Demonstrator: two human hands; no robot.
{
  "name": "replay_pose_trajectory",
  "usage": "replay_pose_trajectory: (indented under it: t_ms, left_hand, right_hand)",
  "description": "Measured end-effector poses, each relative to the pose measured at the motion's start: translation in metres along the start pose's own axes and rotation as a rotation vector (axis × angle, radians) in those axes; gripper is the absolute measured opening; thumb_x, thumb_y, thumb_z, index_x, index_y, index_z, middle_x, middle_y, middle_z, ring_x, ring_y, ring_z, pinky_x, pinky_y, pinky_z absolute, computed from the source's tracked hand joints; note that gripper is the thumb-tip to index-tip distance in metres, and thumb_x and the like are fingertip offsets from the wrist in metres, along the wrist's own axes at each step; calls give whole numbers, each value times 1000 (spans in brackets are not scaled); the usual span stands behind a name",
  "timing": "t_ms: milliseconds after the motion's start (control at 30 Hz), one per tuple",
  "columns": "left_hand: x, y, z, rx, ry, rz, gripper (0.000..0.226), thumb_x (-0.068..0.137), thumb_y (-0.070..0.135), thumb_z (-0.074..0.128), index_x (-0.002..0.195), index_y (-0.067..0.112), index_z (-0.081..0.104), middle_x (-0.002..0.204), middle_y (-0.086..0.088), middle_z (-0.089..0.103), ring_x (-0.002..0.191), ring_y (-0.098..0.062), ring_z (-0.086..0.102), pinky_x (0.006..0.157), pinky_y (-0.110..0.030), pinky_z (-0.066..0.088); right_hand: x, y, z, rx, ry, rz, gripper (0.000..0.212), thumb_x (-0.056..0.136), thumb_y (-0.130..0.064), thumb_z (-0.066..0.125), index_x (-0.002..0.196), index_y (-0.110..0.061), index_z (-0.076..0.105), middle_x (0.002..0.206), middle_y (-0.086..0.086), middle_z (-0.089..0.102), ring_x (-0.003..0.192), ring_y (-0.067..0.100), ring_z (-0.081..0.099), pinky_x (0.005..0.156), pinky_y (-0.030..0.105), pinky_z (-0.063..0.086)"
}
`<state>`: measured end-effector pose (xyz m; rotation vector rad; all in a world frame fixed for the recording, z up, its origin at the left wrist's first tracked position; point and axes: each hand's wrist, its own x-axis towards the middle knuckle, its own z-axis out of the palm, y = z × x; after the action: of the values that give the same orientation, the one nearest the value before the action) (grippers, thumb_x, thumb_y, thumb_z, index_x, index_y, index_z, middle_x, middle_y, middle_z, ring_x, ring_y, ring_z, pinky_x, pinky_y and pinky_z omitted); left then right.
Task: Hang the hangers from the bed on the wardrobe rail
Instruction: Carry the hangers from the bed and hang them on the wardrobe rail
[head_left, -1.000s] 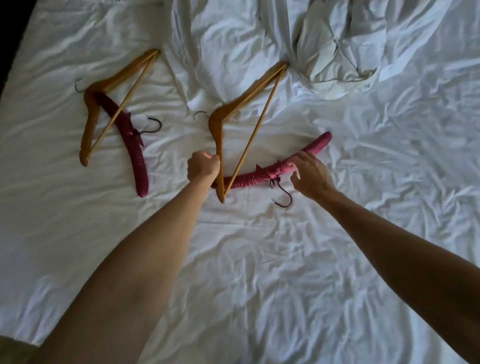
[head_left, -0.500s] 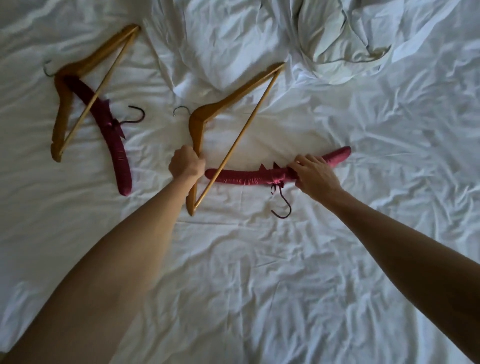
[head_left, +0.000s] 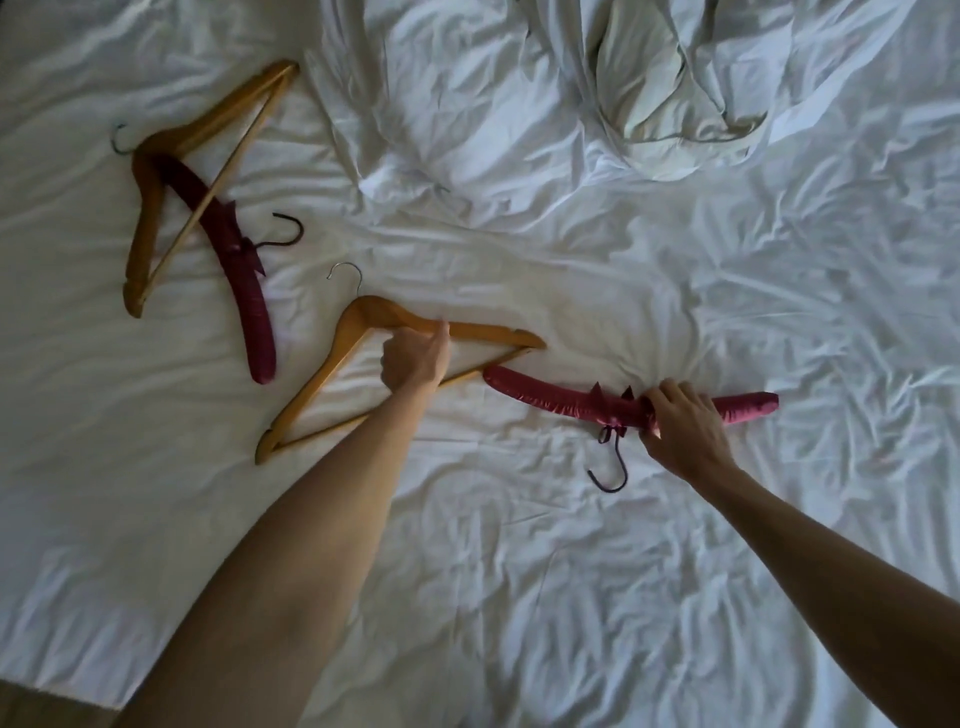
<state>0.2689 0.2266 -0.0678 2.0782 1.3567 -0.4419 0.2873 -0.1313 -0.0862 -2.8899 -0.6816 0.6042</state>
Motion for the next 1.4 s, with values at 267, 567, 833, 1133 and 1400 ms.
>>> replay_pose_trajectory:
  t_ms: [267,567,833,1133,1400]
  left_hand:
    - [33,9,26,-514,-23,-265,46,92,46,63,112,5,65,108,-10,73,92,-28,73,86,-40,62]
    - [-20,-8,-58,-590,89,-290,55,98,27,51,146,3,40,145,-17,53,129,-36,55,106,-43,45]
    - [-120,-70,-150,-658,129,-179,38,96,27,60,126,4,63,118,-11,71,114,-30,66,98,-39,51]
    - [-295,-116,-177,-767,-141,107,17,97,17,64,82,9,62,55,-2,60,41,-4,54,51,-21,46]
    - [-422,-168,-186,-656,-201,301,13,100,20,62,105,10,67,62,-2,68,54,-9,66,55,-14,46]
  right_hand:
    - [-4,-12,20,46,78,-136,49,65,-20,87,109,-8,67,98,7,64,90,30,62,81,45,52]
    - [-96,-10,-26,193,-6,4,36,70,-23,82,100,-13,65,86,0,67,80,26,66,70,36,51]
    - [-181,-65,-104,568,-70,295,17,78,-19,75,92,-19,65,61,-2,61,50,15,55,48,28,41]
    - [-242,-193,-188,1010,-185,249,28,80,-17,80,100,-13,61,75,6,64,64,17,63,58,28,50]
    - [-324,-247,-221,1166,-347,119,20,88,-18,71,107,-14,66,81,8,66,72,16,61,69,29,50]
